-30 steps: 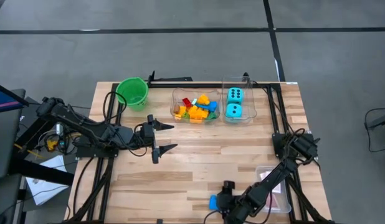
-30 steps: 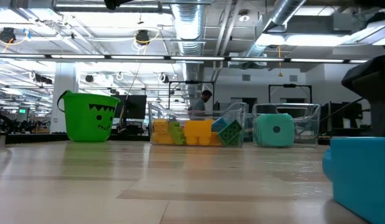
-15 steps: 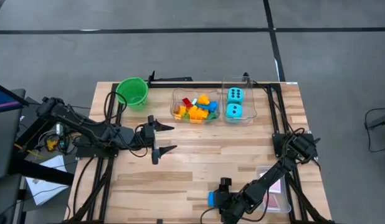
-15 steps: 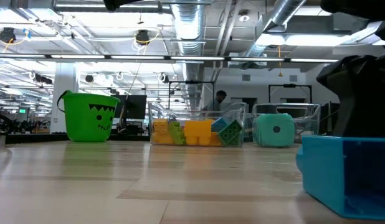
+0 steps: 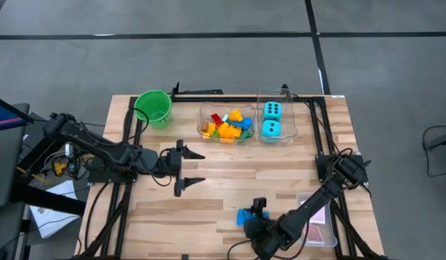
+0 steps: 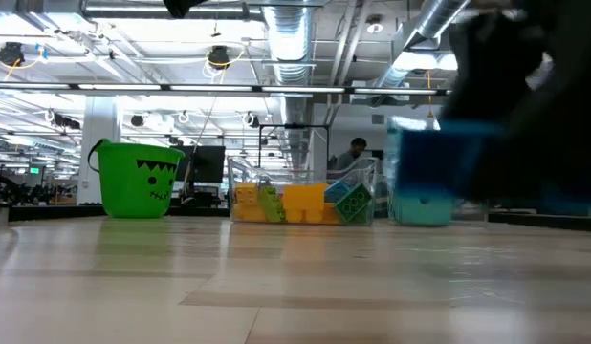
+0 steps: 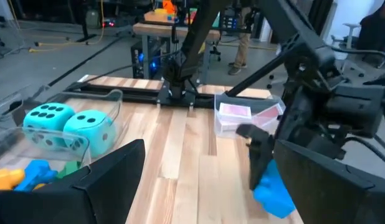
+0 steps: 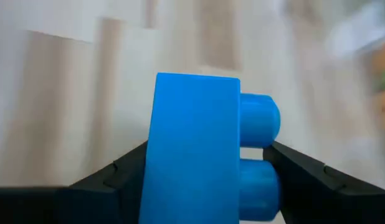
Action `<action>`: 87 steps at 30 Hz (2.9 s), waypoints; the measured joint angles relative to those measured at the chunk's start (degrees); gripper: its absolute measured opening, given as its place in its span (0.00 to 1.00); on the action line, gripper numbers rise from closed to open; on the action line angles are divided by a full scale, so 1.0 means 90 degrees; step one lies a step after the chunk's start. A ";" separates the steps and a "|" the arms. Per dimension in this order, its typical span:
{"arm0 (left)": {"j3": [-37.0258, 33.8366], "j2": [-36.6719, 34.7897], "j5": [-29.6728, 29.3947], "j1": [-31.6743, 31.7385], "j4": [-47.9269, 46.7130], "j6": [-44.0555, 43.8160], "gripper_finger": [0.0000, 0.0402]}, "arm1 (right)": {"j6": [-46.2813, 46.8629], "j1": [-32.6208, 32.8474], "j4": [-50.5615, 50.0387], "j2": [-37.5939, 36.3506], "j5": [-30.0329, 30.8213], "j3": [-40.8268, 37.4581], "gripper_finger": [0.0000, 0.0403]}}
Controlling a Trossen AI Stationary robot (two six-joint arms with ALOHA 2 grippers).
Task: Pick & Place Toys
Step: Put the blue gamepiece into the left transparent bin
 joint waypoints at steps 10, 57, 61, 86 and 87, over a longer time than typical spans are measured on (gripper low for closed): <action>0.0005 0.0840 0.0026 0.0404 0.0665 0.0002 0.87 | -0.1137 -0.0359 -0.2095 -0.0017 0.2969 0.1342 0.64; 0.0000 0.1199 0.1707 0.0830 0.1415 -0.0772 0.87 | -0.6208 -0.1642 0.1136 -0.0025 0.4334 0.2038 0.64; 0.0000 0.1199 0.1404 0.0836 0.1415 -0.0763 0.85 | -0.6309 -0.1626 0.1229 -0.0027 0.4309 0.2038 0.64; -0.0005 0.1196 0.1541 0.0860 0.1304 -0.0828 0.31 | -0.6088 -0.1513 0.1546 -0.0028 0.3760 0.2038 0.79; -0.0005 0.1196 0.1475 0.0860 0.1294 -0.0830 0.31 | -0.6060 -0.1491 0.1555 -0.0032 0.3743 0.2038 0.79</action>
